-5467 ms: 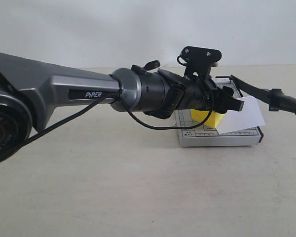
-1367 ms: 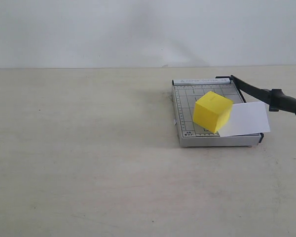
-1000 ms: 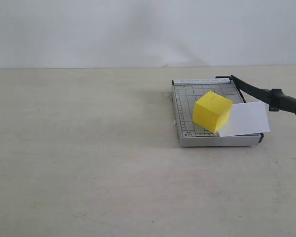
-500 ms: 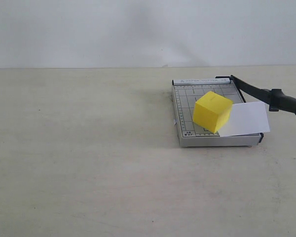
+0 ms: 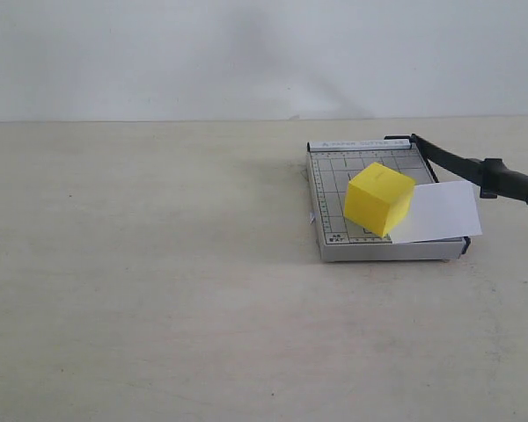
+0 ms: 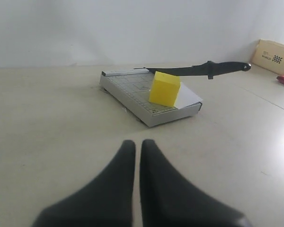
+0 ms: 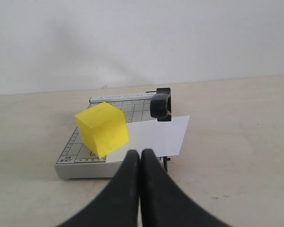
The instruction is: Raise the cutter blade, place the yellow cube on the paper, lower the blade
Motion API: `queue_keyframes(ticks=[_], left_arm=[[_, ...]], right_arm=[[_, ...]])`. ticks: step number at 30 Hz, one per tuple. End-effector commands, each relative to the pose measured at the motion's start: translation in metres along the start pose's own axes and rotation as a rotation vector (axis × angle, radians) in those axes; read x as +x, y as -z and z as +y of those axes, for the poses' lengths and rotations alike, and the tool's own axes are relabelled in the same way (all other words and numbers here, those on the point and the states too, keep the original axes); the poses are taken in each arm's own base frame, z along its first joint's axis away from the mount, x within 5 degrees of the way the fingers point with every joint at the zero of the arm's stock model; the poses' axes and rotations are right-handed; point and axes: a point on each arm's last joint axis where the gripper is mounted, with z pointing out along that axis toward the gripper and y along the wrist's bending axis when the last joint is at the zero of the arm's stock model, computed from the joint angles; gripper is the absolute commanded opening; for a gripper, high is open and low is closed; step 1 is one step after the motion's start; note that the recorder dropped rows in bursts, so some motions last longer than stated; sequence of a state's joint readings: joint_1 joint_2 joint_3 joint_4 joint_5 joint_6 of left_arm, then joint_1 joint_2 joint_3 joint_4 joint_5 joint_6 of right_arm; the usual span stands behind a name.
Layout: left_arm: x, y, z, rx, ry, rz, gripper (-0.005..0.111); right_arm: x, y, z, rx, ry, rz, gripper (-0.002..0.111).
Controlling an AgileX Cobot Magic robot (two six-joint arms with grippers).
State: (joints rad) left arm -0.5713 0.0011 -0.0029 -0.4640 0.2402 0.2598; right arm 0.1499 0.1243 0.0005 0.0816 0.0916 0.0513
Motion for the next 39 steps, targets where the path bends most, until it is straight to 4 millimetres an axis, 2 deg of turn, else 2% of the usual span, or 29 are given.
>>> queue_keyframes(ticks=[1,8,14,21,39], left_arm=[[-0.0012,-0.0001,-0.0002,0.002,-0.044,-0.021,0.004],[-0.0078,0.0003,0.0016,-0.024,-0.149,-0.093,0.004],[-0.0082,0.0003,0.0013,-0.020,-0.128,-0.098,0.004],[-0.0056,0.0001,0.0027,-0.028,0.002,-0.069,0.004],[-0.0100,0.0006,0.0040,-0.045,-0.049,-0.117,0.004]], right_arm=[[-0.0006,0.0001,-0.0001,0.001,0.013,-0.006,0.000],[-0.0006,0.0001,-0.0001,0.001,0.013,-0.006,0.000],[-0.0006,0.0001,-0.0001,0.001,0.013,-0.006,0.000],[-0.0006,0.0001,-0.0001,0.001,0.013,-0.006,0.000],[-0.0006,0.0001,-0.0001,0.001,0.013,-0.006,0.000]])
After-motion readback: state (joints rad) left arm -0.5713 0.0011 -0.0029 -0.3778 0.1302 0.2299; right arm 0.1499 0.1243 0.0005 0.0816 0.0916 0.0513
